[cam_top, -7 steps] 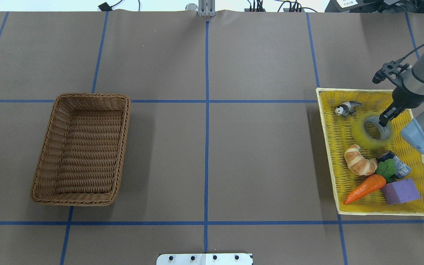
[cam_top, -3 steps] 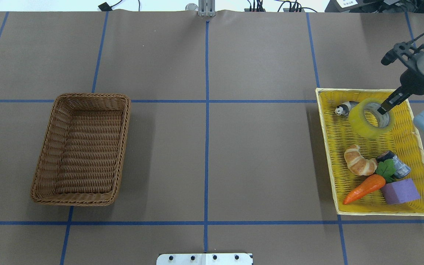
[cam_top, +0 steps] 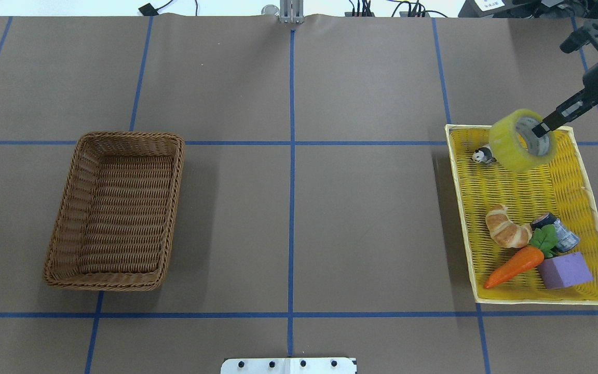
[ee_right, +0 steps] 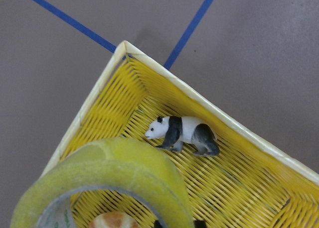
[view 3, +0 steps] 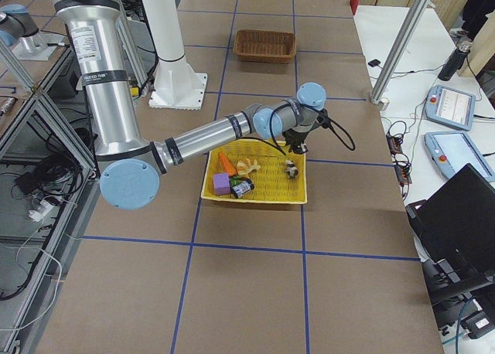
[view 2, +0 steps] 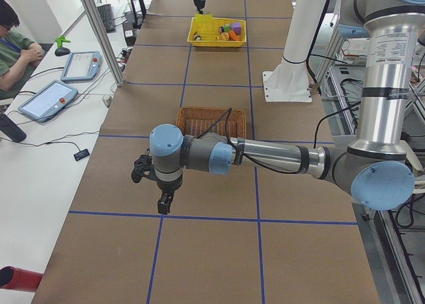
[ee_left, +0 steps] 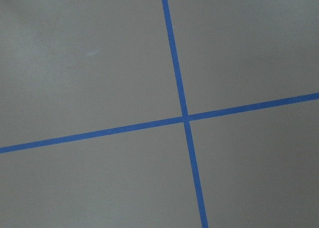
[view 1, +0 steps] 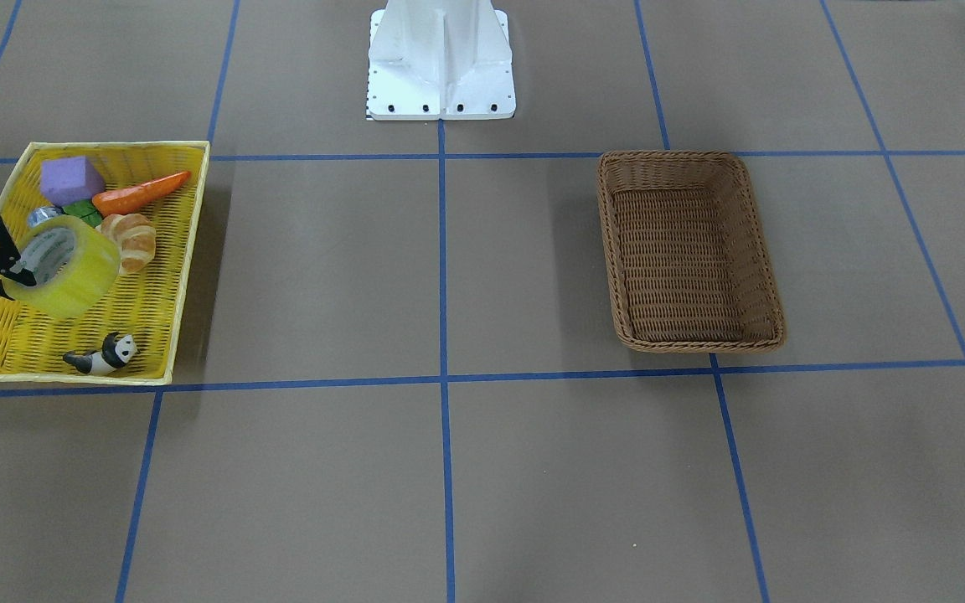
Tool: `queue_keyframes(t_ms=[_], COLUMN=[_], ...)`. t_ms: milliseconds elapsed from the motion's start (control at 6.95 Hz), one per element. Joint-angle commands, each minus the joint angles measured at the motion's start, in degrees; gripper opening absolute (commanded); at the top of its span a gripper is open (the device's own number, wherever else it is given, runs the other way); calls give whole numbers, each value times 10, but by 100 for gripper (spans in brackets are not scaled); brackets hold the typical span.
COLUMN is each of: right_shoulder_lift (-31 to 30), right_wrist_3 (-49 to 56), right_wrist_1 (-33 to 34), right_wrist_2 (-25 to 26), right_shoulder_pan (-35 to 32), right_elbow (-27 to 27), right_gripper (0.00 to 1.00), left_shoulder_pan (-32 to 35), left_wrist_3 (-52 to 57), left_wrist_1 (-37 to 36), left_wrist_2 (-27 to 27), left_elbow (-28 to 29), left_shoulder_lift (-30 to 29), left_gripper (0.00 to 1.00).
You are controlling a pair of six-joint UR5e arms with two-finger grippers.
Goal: Move tape to another basket
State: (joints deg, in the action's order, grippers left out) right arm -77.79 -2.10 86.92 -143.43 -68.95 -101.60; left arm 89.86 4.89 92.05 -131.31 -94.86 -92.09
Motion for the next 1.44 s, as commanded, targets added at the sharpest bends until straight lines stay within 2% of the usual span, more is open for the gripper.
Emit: queue_keyframes(t_ms=[0, 144, 288, 432, 575, 719, 863, 1151, 1295], right_shoulder_lift=[33, 33, 36, 54, 67, 78, 81, 82, 82], right_wrist_3=[-149, -249, -336, -404, -474, -540, -589, -665, -730], right_wrist_1=[-80, -171, -222, -253, -294, -339, -384, -469, -526], right_wrist_2=[-8, -8, -9, -10, -9, -5, -1, 20, 35], right_shoulder_pan=[-1, 4, 16, 25, 35, 47, 57, 80, 97], right_elbow=[-3, 3, 4, 3, -1, 0, 0, -3, -3], right_gripper=[0, 0, 0, 0, 0, 0, 0, 0, 0], left_shoulder_pan=[-40, -41, -42, -48, -58, -62, -72, -115, -130], left_wrist_3=[35, 33, 33, -12, -104, -205, -291, -528, -610], left_wrist_1=[43, 69, 74, 75, 111, 181, 284, 484, 554], left_wrist_2=[4, 1, -3, -30, -59, -79, -110, -104, -104], left_elbow=[-13, -12, -15, -36, -46, -40, -39, -32, -27], left_shoulder_lift=[-9, 1, 0, -10, -12, -10, -7, -12, -16], left_gripper=[99, 99, 99, 99, 99, 99, 99, 99, 99])
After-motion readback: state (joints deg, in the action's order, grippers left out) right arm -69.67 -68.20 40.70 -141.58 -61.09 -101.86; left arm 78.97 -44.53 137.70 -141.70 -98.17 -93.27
